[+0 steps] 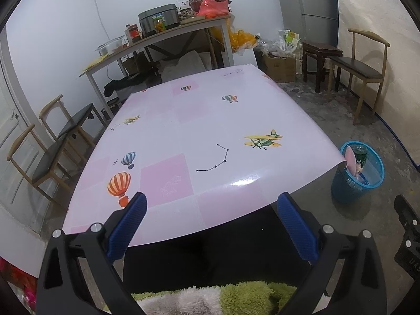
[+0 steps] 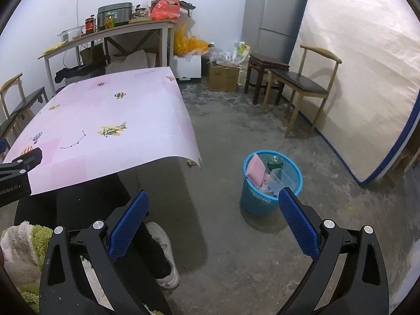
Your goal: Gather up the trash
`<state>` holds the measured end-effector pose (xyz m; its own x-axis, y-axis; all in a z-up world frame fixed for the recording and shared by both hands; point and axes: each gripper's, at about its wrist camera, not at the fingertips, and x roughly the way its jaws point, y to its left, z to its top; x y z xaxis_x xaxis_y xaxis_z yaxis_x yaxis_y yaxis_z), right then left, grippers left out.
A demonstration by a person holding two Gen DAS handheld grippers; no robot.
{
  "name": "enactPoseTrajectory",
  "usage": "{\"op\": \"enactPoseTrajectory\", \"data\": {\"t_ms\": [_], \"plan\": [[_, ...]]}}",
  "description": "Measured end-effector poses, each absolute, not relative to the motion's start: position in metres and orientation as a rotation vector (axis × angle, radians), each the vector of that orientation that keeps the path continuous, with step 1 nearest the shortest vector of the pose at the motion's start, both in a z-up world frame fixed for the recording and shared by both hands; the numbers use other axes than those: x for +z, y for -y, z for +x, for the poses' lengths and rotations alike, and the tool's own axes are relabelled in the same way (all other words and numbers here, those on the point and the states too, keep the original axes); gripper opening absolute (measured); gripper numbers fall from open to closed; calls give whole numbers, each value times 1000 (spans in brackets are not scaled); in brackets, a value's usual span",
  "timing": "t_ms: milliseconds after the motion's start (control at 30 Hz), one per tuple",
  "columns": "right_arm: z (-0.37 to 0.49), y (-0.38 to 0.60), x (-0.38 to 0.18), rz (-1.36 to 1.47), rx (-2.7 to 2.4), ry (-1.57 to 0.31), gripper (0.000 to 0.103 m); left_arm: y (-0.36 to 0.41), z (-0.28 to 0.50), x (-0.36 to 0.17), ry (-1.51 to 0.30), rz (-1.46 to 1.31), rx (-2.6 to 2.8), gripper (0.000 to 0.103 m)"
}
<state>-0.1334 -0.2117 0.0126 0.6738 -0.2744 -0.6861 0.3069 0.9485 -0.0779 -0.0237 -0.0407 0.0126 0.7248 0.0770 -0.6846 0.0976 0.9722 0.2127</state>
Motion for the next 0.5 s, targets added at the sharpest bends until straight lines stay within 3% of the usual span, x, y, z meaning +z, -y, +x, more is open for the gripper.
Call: {"op": "enactPoseTrajectory", "data": {"t_ms": [500], "plan": [[-134,210,17,23,-329,-753,95,43,-21,13,-765,245,-33,97]]}}
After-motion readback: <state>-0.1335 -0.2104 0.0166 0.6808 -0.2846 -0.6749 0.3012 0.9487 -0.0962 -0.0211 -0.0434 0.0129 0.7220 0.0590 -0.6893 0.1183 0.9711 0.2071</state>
